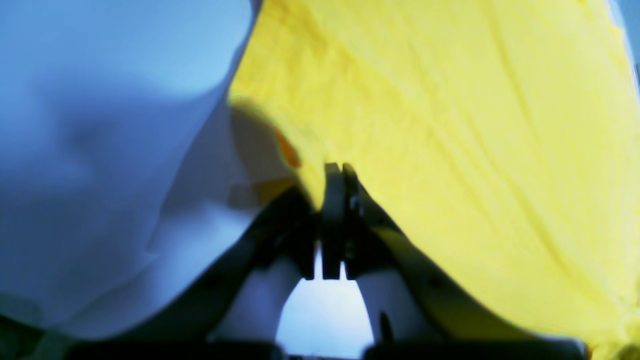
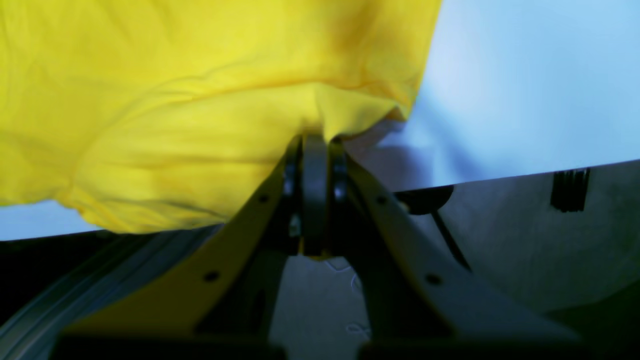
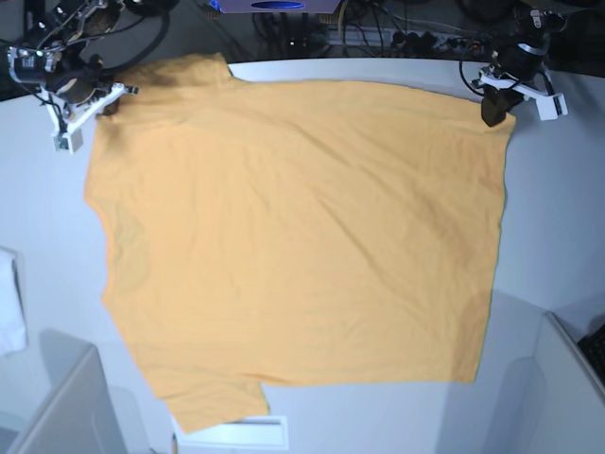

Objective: Fold the T-shirt properly
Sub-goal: 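Lift the shoulder edges and pull them apart to straighten the shirt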

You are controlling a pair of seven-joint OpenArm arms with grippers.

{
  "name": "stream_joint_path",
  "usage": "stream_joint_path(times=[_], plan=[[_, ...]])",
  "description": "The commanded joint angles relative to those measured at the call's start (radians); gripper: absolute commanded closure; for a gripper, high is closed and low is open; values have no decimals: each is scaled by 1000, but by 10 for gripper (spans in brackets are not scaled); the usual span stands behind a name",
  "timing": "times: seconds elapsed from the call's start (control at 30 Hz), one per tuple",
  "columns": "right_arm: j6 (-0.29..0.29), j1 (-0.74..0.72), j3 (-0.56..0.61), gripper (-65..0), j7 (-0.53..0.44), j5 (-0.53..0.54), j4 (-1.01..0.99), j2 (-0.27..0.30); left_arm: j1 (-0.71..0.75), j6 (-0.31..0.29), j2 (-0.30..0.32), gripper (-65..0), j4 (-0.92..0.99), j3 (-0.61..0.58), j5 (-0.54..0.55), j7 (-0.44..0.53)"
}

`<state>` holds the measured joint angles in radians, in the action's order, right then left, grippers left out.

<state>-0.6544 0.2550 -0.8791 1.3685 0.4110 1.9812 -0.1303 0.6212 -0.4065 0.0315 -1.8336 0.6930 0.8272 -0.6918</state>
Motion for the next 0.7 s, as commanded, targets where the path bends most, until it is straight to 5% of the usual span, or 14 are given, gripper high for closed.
stream_joint_path(times=[0.0,0.4,0.67], plan=[[0,-13,-2,0,4,4,17,11,7,-6,8,0,-27,-8,21,24],[3,-76,59,0,2,4,17,13,-8,96,12,0,-104,-97,19,24],[5,-112,51,0,2,4,17,16,-1,97,43,0,-124,-92,24,24]])
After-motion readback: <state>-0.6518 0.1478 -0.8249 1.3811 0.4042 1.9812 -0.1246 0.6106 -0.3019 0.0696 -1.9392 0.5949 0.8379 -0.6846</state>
